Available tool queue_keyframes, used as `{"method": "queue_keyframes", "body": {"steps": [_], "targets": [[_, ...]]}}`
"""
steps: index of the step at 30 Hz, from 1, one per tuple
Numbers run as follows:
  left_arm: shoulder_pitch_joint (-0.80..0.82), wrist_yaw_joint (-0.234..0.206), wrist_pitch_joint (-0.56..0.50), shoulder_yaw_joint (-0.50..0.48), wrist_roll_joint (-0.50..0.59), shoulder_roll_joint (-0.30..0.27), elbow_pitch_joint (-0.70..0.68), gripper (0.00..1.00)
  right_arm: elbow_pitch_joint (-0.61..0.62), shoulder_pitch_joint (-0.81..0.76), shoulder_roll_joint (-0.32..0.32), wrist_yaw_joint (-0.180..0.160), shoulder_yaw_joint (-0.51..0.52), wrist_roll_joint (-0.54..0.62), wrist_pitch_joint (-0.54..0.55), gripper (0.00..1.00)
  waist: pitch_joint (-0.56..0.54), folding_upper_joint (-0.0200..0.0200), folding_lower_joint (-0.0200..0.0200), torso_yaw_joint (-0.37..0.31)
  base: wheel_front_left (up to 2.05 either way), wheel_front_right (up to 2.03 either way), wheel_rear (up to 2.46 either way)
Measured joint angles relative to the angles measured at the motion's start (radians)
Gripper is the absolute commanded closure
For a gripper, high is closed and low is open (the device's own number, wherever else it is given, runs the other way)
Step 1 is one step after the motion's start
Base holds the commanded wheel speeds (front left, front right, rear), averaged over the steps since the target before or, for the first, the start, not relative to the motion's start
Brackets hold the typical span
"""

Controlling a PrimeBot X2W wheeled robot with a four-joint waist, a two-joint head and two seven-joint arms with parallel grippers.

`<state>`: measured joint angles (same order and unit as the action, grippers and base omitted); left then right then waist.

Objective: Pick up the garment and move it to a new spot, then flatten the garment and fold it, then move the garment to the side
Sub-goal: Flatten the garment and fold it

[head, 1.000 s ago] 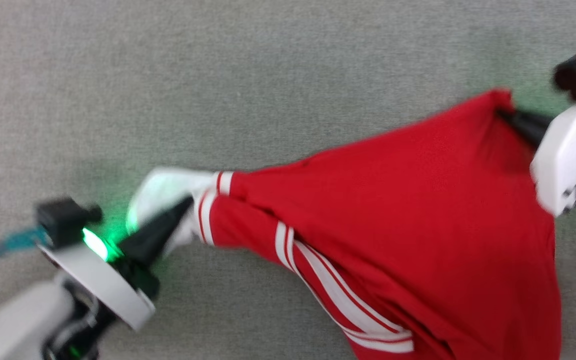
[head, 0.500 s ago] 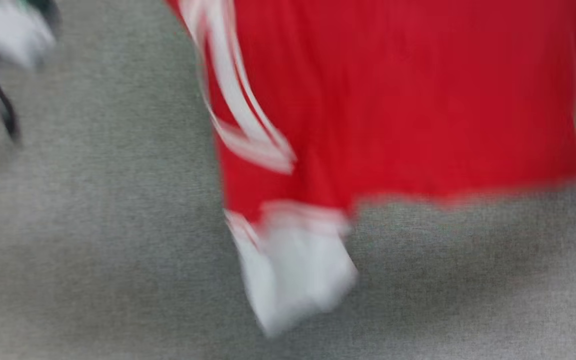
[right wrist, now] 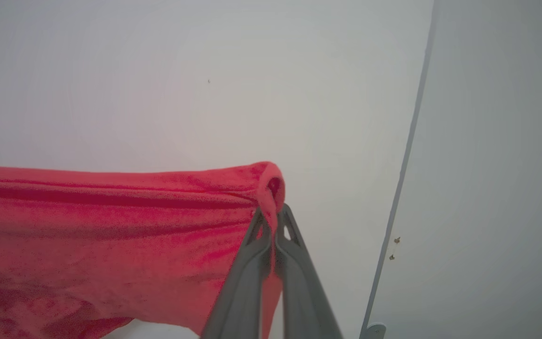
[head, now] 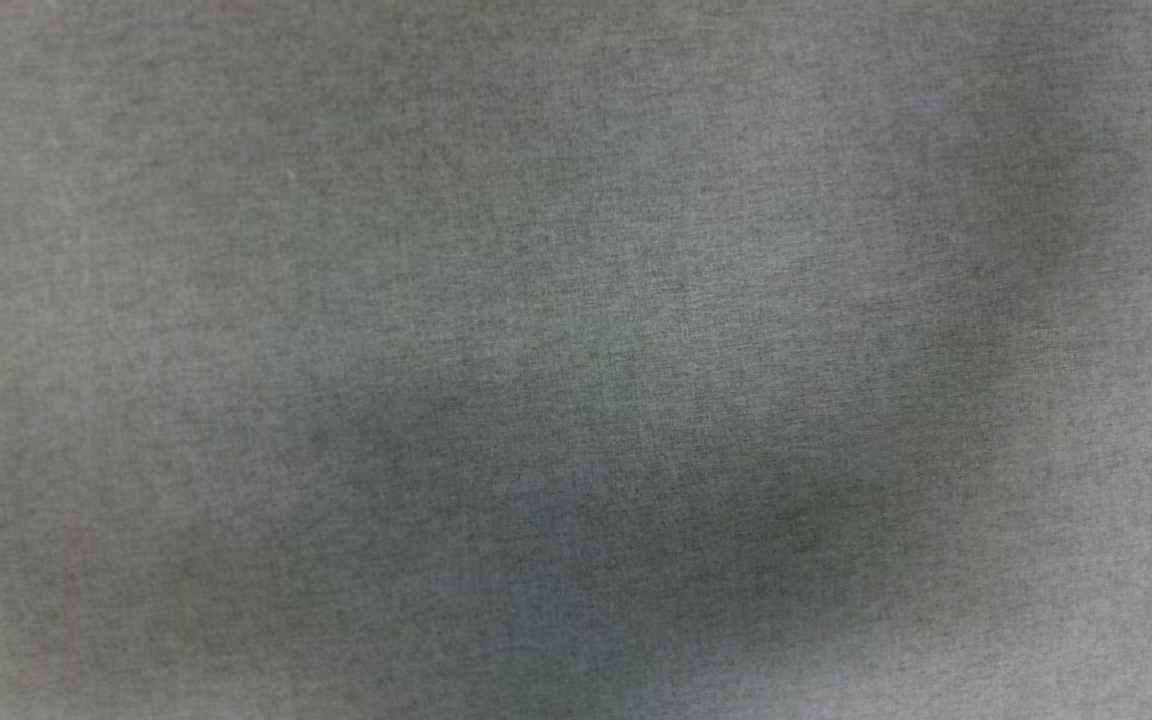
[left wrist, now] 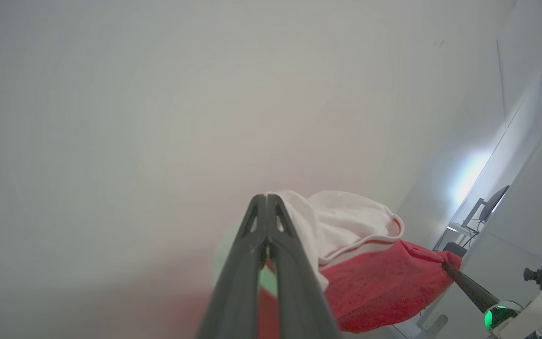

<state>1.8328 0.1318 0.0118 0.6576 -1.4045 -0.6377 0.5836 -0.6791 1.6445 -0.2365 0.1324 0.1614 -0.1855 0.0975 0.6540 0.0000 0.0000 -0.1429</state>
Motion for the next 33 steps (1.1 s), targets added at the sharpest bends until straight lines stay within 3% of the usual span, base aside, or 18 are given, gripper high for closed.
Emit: {"method": "queue_keyframes", "body": {"steps": [6, 12, 15, 22, 33], "targets": [[-0.264, 0.0, 0.017, 0.057, -0.094, -0.069, -0.142, 1.0, -0.069, -0.128, 0.0, -0.001, -0.091, -0.022, -0.019, 1.0, 0.0, 0.0, 0.0, 0.006, 0.0, 0.0, 0.0], [-0.606, 0.0, 0.106, 0.104, -0.151, -0.162, -0.36, 1.0, -0.02, -0.359, -0.032, -0.001, -0.204, -0.145, -0.029, 1.0, -0.02, 0.0, 0.0001, 0.015, 0.0, 0.0, 0.0], [-0.786, 0.0, 0.194, 0.151, -0.129, -0.2, -0.485, 1.0, 0.078, -0.545, -0.07, -0.001, -0.212, -0.224, -0.031, 1.0, -0.038, 0.0, 0.0, 0.026, 0.0, 0.0, 0.0], [-1.037, -0.001, 0.25, 0.167, -0.045, -0.257, -0.618, 1.0, 0.337, -0.881, -0.102, -0.001, -0.217, -0.289, 0.046, 1.0, -0.082, 0.0, 0.0001, 0.039, 0.0, 0.0, 0.0], [-1.46, 0.0, 0.253, 0.01, 0.061, -0.22, -0.774, 1.0, 0.737, -1.318, -0.063, -0.001, -0.082, -0.296, 0.237, 1.0, -0.173, 0.0, 0.0, 0.043, 0.0, 0.0, 0.0]]}}
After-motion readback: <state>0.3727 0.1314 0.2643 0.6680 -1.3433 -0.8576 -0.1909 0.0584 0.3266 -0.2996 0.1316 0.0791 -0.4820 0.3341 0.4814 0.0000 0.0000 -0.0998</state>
